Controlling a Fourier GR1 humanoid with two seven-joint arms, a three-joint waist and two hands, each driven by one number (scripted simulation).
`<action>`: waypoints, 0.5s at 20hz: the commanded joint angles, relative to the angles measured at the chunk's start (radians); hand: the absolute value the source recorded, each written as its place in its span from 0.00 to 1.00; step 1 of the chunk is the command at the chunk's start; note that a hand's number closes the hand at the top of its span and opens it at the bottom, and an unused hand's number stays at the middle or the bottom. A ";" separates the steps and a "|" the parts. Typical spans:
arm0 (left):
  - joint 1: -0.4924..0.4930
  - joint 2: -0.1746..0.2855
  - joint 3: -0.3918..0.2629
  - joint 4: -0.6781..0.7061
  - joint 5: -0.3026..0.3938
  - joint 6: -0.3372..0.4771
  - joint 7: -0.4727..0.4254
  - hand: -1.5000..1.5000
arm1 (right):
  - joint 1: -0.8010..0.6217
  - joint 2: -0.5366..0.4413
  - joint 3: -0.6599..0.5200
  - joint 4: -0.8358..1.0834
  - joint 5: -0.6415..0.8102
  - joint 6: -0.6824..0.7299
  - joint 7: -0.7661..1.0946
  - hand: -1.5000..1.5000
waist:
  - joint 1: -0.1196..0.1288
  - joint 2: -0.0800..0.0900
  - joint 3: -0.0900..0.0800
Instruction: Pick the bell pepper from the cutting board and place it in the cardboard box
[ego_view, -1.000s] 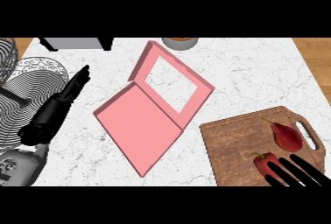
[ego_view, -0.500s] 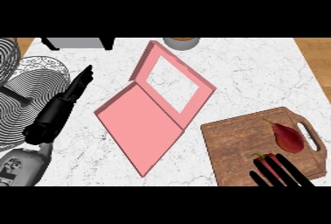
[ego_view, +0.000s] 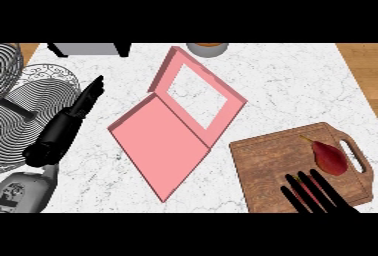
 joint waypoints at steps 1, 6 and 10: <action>-0.006 -0.042 -0.008 -0.061 -0.051 0.015 0.073 0.50 | -0.038 0.040 -0.011 0.016 0.032 0.042 -0.003 0.00 | 0.001 0.000 0.000; 0.007 -0.044 0.055 -0.035 -0.036 -0.057 0.032 0.50 | -0.117 0.117 -0.004 0.144 0.054 0.028 -0.041 0.00 | 0.003 0.001 0.000; 0.039 -0.051 0.064 -0.047 -0.045 -0.083 0.018 0.50 | -0.171 0.125 -0.043 0.289 0.035 -0.034 -0.117 0.00 | 0.007 0.001 0.000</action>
